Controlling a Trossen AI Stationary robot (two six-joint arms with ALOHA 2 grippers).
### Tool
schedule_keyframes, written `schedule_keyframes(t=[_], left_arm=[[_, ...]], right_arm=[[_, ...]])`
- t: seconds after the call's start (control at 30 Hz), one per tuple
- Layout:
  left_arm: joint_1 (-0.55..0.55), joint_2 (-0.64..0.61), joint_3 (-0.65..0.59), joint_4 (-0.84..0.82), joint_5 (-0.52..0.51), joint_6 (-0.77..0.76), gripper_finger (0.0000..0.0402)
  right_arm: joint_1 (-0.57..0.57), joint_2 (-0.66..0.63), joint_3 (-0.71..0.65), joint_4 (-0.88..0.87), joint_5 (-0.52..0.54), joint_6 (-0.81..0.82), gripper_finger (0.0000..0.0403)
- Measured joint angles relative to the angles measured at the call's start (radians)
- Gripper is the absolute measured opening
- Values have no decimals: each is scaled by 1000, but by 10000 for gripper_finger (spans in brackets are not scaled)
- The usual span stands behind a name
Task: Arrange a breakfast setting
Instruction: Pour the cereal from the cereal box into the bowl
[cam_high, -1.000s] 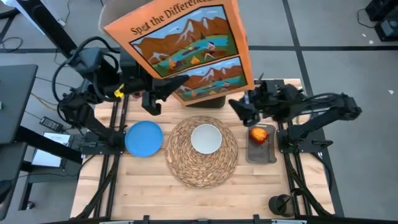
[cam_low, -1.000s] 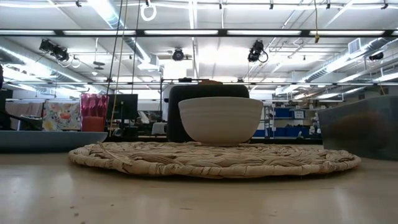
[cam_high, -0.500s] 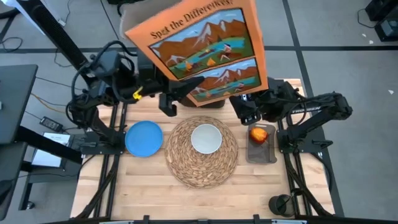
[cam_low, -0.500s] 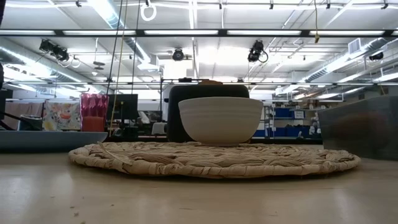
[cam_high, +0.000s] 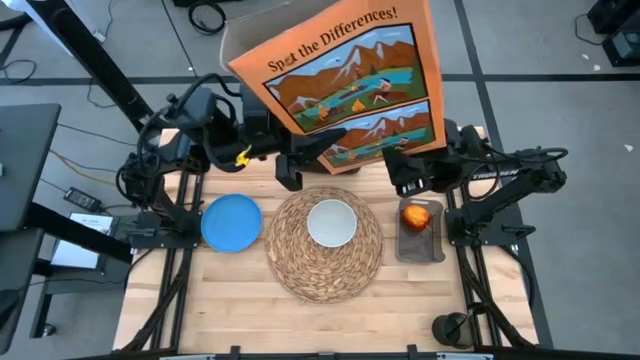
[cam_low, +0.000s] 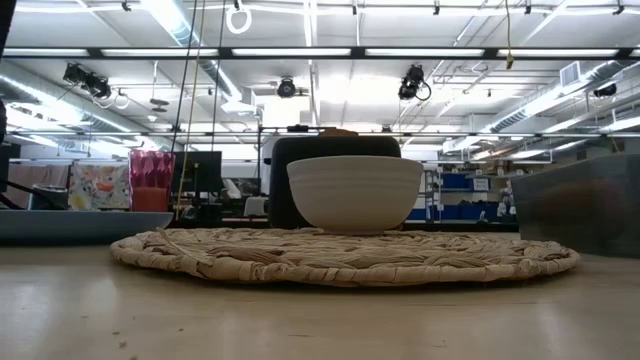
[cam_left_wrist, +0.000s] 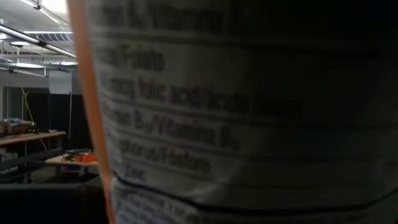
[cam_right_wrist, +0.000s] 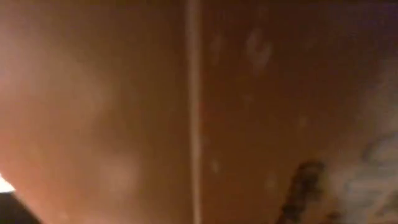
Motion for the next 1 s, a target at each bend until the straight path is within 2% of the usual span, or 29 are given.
schedule_keyframes(t=[0.33,0.67,0.8,1.0], left_arm=[[1,13,2,-4,3,-1,249],[6,14,1,-26,2,-1,271],[6,4,0,-38,-1,2,293],[7,-26,-3,-131,-4,28,316]], right_arm=[[0,0,7,12,14,-26,301],[-5,1,7,19,28,-23,297],[-8,1,7,21,33,-28,290],[-8,-2,7,19,50,-52,290]])
